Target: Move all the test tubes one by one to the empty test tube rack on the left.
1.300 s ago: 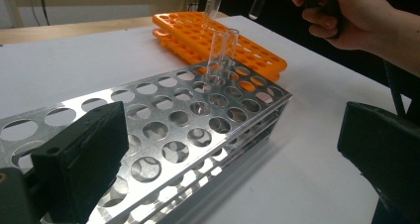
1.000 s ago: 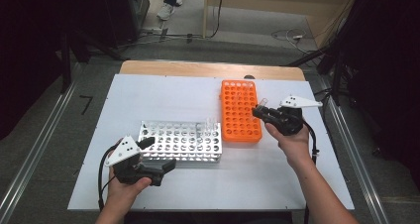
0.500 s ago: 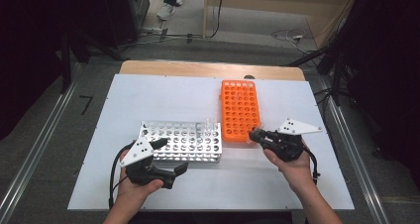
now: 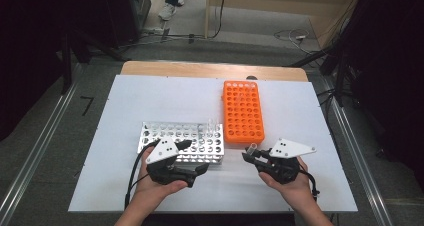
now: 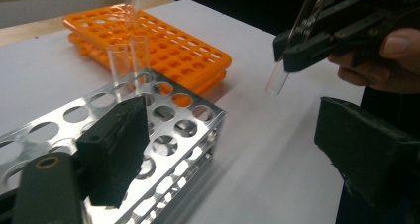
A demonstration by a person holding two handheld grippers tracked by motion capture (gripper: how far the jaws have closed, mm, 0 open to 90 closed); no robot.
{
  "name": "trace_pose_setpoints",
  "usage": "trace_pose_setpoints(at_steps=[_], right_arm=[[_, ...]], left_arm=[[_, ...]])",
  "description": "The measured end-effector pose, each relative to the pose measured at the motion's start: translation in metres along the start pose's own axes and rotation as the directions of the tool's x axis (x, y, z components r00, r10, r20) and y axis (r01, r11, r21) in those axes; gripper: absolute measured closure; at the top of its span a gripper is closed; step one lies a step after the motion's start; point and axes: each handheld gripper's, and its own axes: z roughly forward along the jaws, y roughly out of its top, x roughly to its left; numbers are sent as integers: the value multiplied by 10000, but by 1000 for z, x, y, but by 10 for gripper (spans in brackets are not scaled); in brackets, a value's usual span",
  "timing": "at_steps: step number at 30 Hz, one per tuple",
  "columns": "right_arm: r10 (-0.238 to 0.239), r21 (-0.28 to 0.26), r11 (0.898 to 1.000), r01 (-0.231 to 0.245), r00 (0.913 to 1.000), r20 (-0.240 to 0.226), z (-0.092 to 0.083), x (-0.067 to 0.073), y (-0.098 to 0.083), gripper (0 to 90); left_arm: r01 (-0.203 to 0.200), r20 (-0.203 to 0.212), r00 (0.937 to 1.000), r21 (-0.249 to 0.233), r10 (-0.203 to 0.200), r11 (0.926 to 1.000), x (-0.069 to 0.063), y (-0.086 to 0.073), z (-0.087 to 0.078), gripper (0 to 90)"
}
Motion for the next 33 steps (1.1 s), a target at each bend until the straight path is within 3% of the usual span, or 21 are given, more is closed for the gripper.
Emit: trace_pose_setpoints(at_steps=[3, 10, 16, 26, 33], right_arm=[[-215, 168, 9996, 215, 9998, -30, 4, 7, 0, 739], [-643, 528, 9965, 643, 9979, -16, 13, 18, 1, 739], [-907, 676, 9936, 908, 9959, -42, 20, 26, 1, 739], [-1184, 872, 9890, 1191, 9929, -132, 26, 35, 3, 739], [-1359, 882, 9867, 1366, 9906, -145, 27, 35, 4, 739]], left_arm=[[62, 132, 9999, 47, -63, 10000, -5, 5, 6, 232], [-283, 580, 9980, 366, 261, 9989, -17, 14, 20, 358], [-590, 1080, 9927, 440, 540, 9973, -25, 21, 29, 509], [-1051, 1085, 9895, 865, 955, 9907, -36, 28, 46, 602], [-1163, 1129, 9882, 1083, 1040, 9873, -38, 30, 52, 729]])
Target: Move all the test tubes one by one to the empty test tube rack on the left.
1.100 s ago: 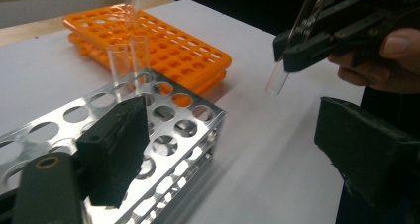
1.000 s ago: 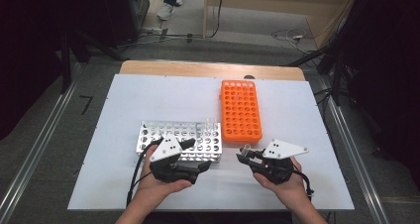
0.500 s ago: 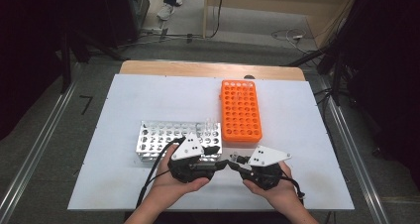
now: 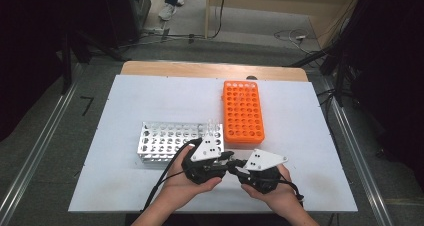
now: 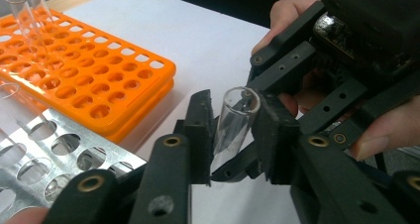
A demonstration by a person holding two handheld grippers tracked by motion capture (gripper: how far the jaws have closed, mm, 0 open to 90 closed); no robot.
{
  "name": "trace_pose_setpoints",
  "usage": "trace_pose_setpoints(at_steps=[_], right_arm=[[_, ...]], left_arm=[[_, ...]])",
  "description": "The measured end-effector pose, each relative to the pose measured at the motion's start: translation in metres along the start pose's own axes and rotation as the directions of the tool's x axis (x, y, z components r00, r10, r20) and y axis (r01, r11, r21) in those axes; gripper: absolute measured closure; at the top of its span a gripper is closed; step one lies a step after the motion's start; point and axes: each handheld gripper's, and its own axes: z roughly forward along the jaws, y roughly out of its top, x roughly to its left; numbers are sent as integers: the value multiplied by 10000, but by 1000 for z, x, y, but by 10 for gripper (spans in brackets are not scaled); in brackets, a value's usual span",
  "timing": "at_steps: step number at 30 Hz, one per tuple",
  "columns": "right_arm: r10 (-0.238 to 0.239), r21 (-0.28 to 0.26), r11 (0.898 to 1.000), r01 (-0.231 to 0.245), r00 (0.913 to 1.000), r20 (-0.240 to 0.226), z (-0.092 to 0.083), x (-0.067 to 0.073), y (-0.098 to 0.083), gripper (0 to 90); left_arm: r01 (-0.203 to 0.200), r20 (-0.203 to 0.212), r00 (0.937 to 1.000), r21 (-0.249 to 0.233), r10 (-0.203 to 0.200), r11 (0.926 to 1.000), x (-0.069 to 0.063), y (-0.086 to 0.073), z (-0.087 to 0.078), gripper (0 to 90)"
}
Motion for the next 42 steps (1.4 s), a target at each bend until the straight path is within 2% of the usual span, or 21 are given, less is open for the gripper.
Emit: trace_pose_setpoints(at_steps=[3, 8, 16, 18, 21, 24, 30, 33, 38, 42], right_arm=[[4, 81, 10000, -4, 10000, 25, 0, -1, 0, 739], [173, 157, 9997, -171, 9998, -114, 3, -7, -2, 739], [340, 7, 9994, -340, 9990, -289, 1, -12, -6, 735], [388, -29, 9992, -389, 9987, -342, 1, -13, -7, 723], [450, -175, 9988, -461, 9972, -590, 1, -14, -7, 625], [419, -290, 9985, -455, 9927, -1133, 2, -16, -7, 470], [820, -501, 9947, -901, 9861, -1446, 1, -24, -8, 205], [982, -564, 9926, -1077, 9837, -1504, -2, -28, -8, 107], [1353, -786, 9858, -1482, 9795, -1491, -9, -40, -13, 45], [1476, -826, 9836, -1605, 9786, -1434, -13, -53, -20, 0]], left_arm=[[73, -41, 10000, 130, -72, 9999, 1, 2, 4, 742], [123, -279, 9996, 622, -106, 9980, 3, 7, 8, 763], [113, -354, 9993, 841, -83, 9964, 1, 12, 12, 766], [242, -341, 9992, 822, -215, 9963, 2, 12, 12, 767], [389, -348, 9987, 826, -362, 9958, 6, 11, 10, 767], [448, -389, 9984, 782, -419, 9959, 11, 10, 7, 767], [452, -487, 9979, 733, -417, 9963, 14, 9, 0, 767], [450, -577, 9975, 707, -409, 9965, 15, 10, -5, 767], [425, -728, 9966, 580, -382, 9974, 19, 10, -14, 767], [562, -910, 9945, 346, -528, 9978, 24, 6, -22, 767]])
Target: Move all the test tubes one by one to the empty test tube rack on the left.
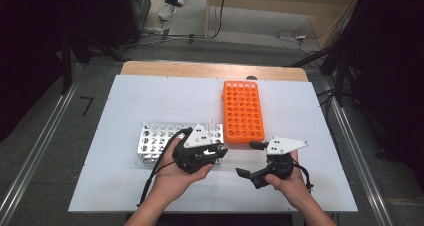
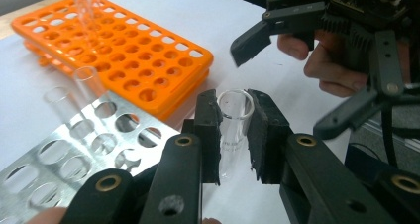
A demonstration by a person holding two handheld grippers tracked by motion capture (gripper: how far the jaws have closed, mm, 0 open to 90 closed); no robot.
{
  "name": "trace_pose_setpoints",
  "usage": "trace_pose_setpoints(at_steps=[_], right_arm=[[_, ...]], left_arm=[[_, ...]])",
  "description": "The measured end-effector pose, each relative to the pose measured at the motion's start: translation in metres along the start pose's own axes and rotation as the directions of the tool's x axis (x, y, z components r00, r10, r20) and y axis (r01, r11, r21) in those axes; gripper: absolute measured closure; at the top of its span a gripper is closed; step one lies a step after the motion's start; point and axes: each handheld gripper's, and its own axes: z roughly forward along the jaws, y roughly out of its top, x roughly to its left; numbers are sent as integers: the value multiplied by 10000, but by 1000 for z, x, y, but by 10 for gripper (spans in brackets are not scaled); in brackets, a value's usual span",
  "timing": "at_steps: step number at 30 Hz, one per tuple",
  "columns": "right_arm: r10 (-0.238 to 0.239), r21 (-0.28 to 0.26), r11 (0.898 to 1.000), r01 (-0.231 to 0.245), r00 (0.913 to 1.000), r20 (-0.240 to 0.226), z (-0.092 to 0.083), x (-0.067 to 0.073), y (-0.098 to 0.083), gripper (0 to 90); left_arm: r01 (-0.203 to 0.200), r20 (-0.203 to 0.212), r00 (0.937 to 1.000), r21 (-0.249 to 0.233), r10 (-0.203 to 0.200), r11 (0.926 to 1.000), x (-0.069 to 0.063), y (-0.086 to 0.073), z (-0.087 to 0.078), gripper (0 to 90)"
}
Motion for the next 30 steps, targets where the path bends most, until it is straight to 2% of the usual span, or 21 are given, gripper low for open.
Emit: trace_pose_setpoints(at_steps=[4, 8, 16, 22, 30], right_arm=[[299, -208, 9993, -296, 9995, 131, -8, -13, -6, 0], [355, -177, 9992, -348, 9986, 393, -13, -23, -11, 0], [825, -399, 9961, -793, 9929, 855, -26, -41, -19, 0], [1107, -427, 9934, -1067, 9883, 1054, -33, -49, -25, 0], [1262, -578, 9911, -1201, 9852, 1161, -37, -58, -31, 0]], left_arm=[[61, -167, 9998, -117, -63, 9999, 5, -1, -9, 767], [39, -359, 9993, -154, -45, 9999, 11, 0, -18, 767], [13, -779, 9970, -321, -38, 9995, 29, 6, -34, 767], [-64, -1070, 9943, -354, 26, 9994, 43, 16, -35, 767], [1, -1405, 9901, -331, -47, 9995, 62, 27, -28, 767]])
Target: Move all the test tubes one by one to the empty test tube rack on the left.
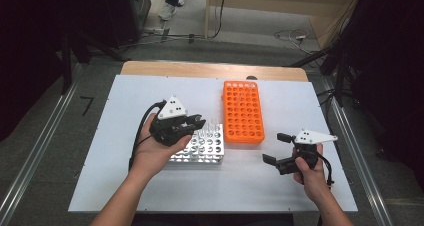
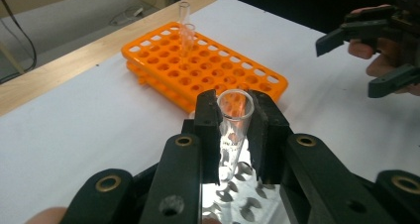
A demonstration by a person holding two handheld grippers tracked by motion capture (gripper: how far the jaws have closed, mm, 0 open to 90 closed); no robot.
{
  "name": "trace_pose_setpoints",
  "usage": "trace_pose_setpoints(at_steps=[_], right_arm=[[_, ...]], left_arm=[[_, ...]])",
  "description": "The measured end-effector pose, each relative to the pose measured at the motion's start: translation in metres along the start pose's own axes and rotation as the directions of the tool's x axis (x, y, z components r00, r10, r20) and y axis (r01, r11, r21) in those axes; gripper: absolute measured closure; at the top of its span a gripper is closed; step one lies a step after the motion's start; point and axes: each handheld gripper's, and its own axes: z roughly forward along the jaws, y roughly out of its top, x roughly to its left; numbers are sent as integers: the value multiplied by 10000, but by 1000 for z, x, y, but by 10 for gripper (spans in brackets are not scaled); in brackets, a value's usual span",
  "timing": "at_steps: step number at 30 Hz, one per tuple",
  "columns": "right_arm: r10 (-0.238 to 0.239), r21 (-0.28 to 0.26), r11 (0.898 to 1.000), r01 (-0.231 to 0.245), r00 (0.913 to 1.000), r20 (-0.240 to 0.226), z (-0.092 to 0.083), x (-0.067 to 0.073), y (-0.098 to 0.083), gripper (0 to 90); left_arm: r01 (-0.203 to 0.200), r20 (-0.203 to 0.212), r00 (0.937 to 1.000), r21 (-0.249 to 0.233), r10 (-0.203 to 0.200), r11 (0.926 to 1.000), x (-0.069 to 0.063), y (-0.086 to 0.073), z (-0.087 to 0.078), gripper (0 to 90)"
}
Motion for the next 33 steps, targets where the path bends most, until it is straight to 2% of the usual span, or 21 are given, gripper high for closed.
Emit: trace_pose_setpoints(at_steps=[8, 15, 25, 33], right_arm=[[62, -101, 9999, -62, 10000, 51, -2, -4, -1, 0], [54, -113, 9999, -53, 9999, 101, -2, -5, -1, 0], [91, -140, 9999, -89, 9999, 141, -2, -7, -2, 0], [121, -133, 9998, -118, 9998, 182, -1, -6, -2, 0]], left_arm=[[16, -249, 9997, 290, -9, 9996, 13, 6, 16, 767], [-130, -434, 9989, 589, 156, 9982, 17, 8, 29, 767], [-148, -425, 9989, 1247, 203, 9921, 21, -4, 47, 767], [96, -377, 9993, 1715, -32, 9851, 23, -19, 61, 766]])
